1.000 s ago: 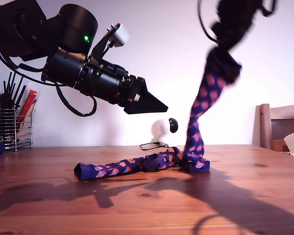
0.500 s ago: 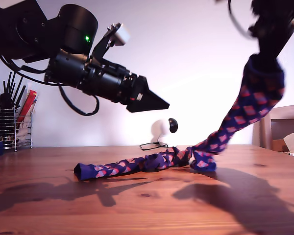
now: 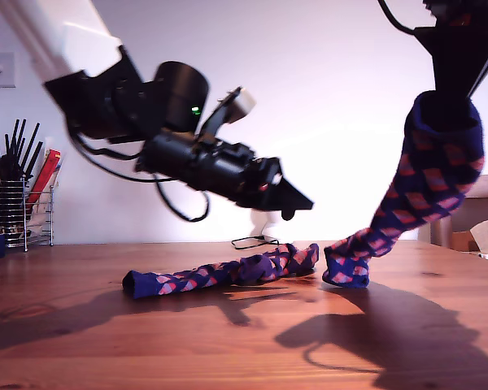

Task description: Fold the socks in front of you. After folding them, place them to the left side.

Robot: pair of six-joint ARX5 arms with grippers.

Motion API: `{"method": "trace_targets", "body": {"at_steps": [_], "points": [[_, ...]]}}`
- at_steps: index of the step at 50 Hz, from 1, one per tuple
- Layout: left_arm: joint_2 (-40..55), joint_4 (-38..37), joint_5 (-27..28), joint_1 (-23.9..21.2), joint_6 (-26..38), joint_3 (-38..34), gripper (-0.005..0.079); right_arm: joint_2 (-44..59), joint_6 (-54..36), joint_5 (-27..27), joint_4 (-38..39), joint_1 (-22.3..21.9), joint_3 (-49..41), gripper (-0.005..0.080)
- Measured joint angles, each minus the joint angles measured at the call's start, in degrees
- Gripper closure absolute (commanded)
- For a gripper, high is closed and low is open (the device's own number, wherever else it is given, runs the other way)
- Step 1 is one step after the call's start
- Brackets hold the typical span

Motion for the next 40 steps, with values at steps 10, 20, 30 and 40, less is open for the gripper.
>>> {"method": "trace_targets", "body": {"at_steps": [10,20,30,40], "points": [[0.6,-5.3,1.3,-1.0,-1.5,5.5,0.0601,0.0,1.7,-2.6,-2.6,1.6,0.0,0.0764],[0.8,-9.5,1.8,-1.9,-1.6,6.5,0.0741,0.3,4.7,-3.3,-4.8,3.0,0.0,0.0764],[4.0,-8.6,1.8,-3.1,-1.6,6.6,0.0766,0.4,5.4,-4.3,-5.4,3.1,0.0,0.0764],[8.9,-8.3,2.0,-4.1,-1.6,8.9,0.0766,0.4,5.7,-4.3,-5.2,4.3,0.0,0.0764]]}}
